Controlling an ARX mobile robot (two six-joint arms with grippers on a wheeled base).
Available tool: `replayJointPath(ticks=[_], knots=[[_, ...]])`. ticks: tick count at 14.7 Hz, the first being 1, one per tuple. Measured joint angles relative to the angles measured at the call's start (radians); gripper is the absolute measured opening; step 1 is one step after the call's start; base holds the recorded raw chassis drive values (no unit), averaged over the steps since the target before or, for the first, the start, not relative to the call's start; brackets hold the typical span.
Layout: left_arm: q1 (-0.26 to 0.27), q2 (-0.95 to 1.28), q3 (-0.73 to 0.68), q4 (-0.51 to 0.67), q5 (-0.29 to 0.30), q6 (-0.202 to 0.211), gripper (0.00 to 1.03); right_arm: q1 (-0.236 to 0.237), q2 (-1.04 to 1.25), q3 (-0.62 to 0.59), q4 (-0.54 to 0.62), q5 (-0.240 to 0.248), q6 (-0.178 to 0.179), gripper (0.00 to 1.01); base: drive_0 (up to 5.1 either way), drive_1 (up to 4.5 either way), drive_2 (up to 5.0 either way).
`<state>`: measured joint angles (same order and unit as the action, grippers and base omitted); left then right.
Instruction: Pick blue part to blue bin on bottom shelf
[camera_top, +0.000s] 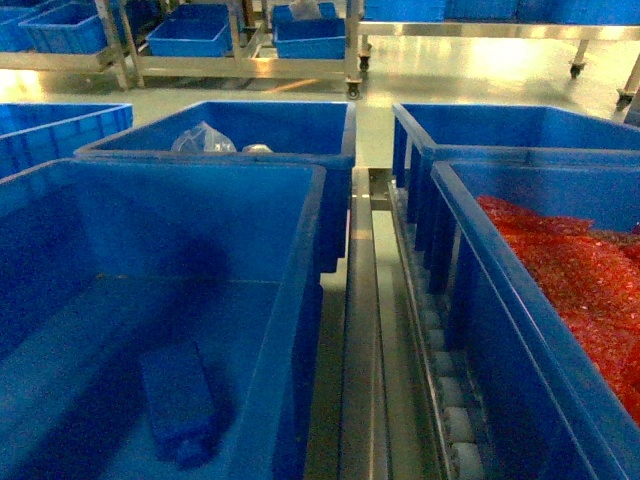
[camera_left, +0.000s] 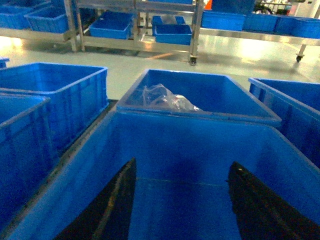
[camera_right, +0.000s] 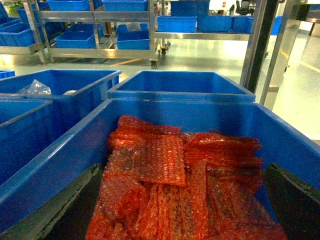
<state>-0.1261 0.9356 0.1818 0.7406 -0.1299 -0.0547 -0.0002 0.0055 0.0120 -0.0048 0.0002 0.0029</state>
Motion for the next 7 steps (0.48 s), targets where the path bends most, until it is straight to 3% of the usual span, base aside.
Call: replayJointPath(ticks=[3, 4, 5, 7], knots=[[0.037, -0.124, -0.068, -0.057, 0.04, 0.037, 0.16, 0.0, 0.0, 0.0, 0.0, 0.0, 0.0, 0.98, 0.0, 0.0, 0.0], [0.09, -0.172, -0.089, -0.089, 0.108, 0.037, 0.02, 0.0, 0.0, 0.0, 0.0, 0.0, 0.0, 0.98, 0.0, 0.0, 0.0], [0.132, -0.227, -0.106, -0.117, 0.116, 0.038, 0.02, 0.0, 0.0, 0.0, 0.0, 0.0, 0.0, 0.98, 0.0, 0.0, 0.0], [0.124, -0.296, -0.126, -0.168, 0.13, 0.039, 0.02, 0.0, 0.0, 0.0, 0.0, 0.0, 0.0, 0.98, 0.0, 0.0, 0.0]])
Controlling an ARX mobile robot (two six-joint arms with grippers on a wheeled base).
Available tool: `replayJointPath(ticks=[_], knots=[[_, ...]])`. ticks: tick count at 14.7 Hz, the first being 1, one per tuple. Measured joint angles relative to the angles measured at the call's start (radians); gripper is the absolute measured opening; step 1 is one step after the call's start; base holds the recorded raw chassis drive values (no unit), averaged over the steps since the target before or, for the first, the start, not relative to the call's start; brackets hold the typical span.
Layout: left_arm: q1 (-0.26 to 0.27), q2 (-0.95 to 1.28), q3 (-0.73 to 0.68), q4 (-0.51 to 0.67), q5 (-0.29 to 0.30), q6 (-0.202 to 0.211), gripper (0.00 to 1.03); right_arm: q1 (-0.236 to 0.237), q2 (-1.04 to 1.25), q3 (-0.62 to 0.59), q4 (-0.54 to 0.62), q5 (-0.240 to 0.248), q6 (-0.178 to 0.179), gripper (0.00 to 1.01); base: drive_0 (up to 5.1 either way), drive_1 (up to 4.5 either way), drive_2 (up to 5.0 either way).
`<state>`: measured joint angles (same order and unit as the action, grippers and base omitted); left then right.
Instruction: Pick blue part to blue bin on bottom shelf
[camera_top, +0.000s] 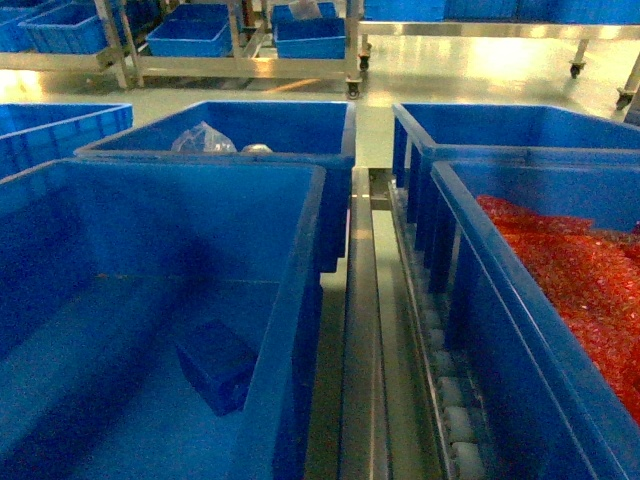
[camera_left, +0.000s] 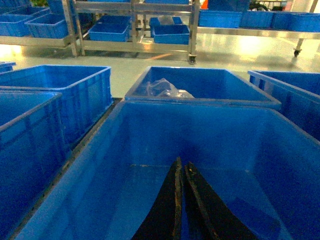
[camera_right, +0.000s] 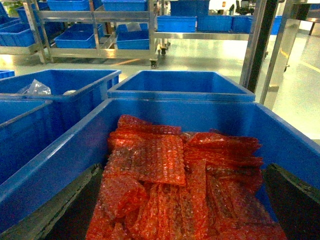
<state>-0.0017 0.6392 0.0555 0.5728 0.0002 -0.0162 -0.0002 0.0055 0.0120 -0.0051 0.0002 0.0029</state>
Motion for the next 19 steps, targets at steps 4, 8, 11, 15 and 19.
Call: replayJointPath(ticks=[4, 8, 11, 15, 19], knots=[[0.001, -0.097, -0.045, -0.051, 0.0, 0.0, 0.02, 0.0, 0.0, 0.0, 0.0, 0.0, 0.0, 0.98, 0.0, 0.0, 0.0], [0.001, -0.222, -0.045, -0.161, -0.001, 0.0, 0.02, 0.0, 0.0, 0.0, 0.0, 0.0, 0.0, 0.98, 0.0, 0.0, 0.0], [0.001, -0.32, -0.045, -0.253, -0.001, 0.0, 0.02, 0.0, 0.0, 0.0, 0.0, 0.0, 0.0, 0.98, 0.0, 0.0, 0.0], [0.001, -0.412, -0.045, -0.346, -0.001, 0.0, 0.02, 0.0, 0.0, 0.0, 0.0, 0.0, 0.0, 0.98, 0.0, 0.0, 0.0], [0.001, -0.51, -0.042, -0.463, -0.002, 0.0, 0.02, 0.0, 0.0, 0.0, 0.0, 0.0, 0.0, 0.98, 0.0, 0.0, 0.0]])
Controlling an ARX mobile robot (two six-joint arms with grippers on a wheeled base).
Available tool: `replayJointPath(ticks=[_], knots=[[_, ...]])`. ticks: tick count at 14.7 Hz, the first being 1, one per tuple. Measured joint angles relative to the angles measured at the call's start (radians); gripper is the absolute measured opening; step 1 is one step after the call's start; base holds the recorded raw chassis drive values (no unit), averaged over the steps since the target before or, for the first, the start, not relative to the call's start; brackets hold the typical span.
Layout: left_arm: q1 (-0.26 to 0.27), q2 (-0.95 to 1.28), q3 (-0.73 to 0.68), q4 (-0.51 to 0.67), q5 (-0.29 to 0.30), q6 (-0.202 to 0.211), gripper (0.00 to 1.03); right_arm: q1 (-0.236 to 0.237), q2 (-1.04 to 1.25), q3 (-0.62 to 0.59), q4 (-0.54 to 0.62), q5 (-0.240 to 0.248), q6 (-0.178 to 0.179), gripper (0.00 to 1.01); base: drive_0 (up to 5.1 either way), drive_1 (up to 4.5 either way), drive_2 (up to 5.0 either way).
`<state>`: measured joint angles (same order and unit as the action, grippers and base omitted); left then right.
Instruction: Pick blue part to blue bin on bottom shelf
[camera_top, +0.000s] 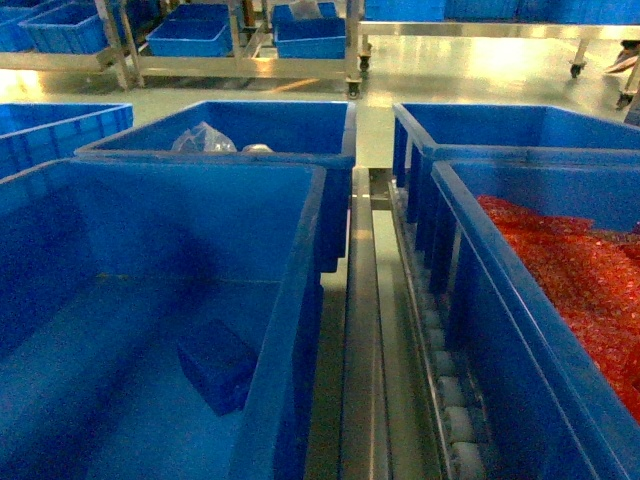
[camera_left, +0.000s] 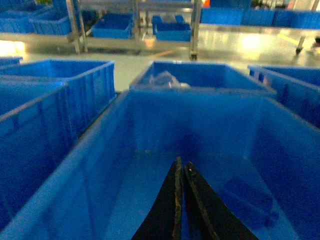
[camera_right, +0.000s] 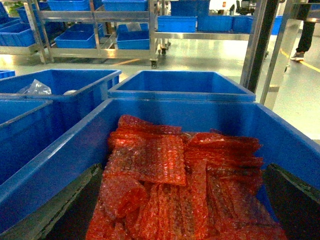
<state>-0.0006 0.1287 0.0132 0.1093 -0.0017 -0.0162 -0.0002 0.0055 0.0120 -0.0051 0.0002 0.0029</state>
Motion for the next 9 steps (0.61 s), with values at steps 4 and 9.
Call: replayJointPath(ticks=[4, 9], knots=[[0.0, -0.119, -0.002, -0.117, 0.002, 0.003, 0.02, 0.0, 0.0, 0.0, 0.0, 0.0, 0.0, 0.98, 0.0, 0.0, 0.0], [0.0, -0.119, -0.002, -0.114, 0.001, 0.002, 0.72, 0.0, 0.0, 0.0, 0.0, 0.0, 0.0, 0.98, 0.0, 0.0, 0.0]])
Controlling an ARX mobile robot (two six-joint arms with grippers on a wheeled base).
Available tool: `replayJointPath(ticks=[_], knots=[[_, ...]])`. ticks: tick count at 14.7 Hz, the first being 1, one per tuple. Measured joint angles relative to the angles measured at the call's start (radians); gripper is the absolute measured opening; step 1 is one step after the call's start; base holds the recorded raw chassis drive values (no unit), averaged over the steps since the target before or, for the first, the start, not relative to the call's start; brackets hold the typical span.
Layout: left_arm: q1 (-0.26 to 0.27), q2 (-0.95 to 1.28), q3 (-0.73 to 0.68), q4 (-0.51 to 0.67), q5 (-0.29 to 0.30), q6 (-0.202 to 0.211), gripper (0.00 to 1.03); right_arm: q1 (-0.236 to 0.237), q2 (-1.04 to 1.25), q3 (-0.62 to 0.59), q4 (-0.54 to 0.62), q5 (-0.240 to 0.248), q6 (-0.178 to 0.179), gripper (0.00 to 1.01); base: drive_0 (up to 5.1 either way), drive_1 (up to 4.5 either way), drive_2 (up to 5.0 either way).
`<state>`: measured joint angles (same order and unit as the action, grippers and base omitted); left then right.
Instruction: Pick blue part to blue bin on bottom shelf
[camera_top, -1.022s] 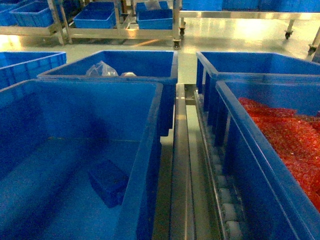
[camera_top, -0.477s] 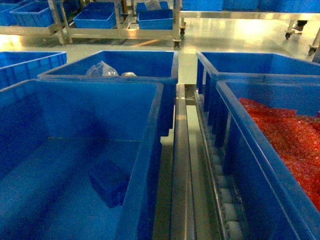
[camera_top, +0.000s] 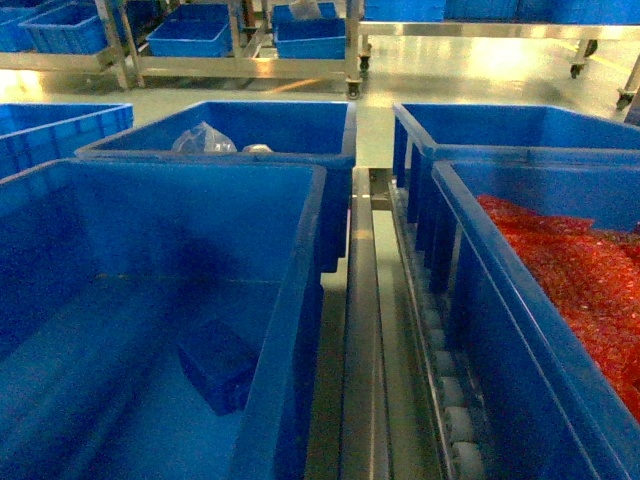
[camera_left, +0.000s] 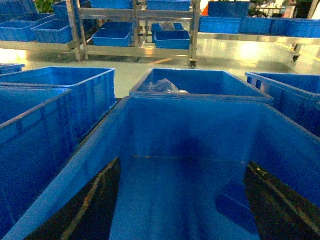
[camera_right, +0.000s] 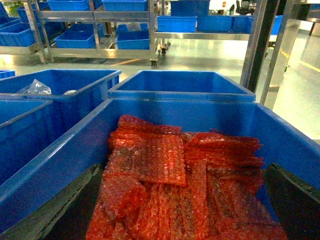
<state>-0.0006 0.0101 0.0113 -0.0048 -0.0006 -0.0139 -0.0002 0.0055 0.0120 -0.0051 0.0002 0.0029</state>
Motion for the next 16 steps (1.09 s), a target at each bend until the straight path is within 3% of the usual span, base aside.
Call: replayJointPath(ticks=[1, 16], knots=[[0.0, 0.0, 0.0, 0.0, 0.0, 0.001, 0.98, 0.0, 0.0, 0.0, 0.0, 0.0, 0.0, 0.98, 0.0, 0.0, 0.0], [0.0, 0.0, 0.0, 0.0, 0.0, 0.001, 0.98, 0.0, 0.0, 0.0, 0.0, 0.0, 0.0, 0.98, 0.0, 0.0, 0.0]])
